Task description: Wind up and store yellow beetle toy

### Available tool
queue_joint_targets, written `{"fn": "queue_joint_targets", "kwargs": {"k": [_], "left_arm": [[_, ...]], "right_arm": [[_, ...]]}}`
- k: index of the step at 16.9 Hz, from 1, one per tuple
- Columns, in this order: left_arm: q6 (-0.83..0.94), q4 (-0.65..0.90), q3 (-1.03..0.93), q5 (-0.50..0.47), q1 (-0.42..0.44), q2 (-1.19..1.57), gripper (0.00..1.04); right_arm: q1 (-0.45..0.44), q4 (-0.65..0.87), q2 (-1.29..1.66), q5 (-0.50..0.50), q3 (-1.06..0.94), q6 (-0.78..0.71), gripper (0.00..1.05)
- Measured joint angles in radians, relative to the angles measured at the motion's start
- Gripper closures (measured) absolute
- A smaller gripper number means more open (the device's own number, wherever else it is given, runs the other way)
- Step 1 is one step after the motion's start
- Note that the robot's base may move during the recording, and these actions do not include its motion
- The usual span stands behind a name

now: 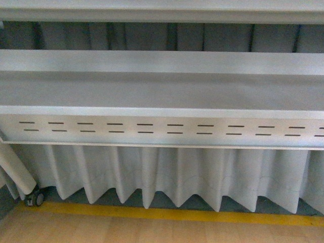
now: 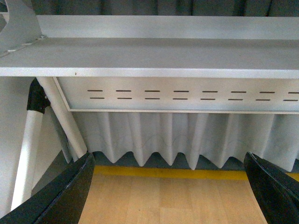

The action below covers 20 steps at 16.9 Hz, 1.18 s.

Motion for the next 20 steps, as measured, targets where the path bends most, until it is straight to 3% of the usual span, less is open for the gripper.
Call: {"fn": "queue_joint_targets", "kwargs": {"k": [20], "left_arm": [[0.0,0.0,0.0,0.0,0.0,0.0,0.07]], "right_arm": [[0.0,0.0,0.0,0.0,0.0,0.0,0.07]]}}
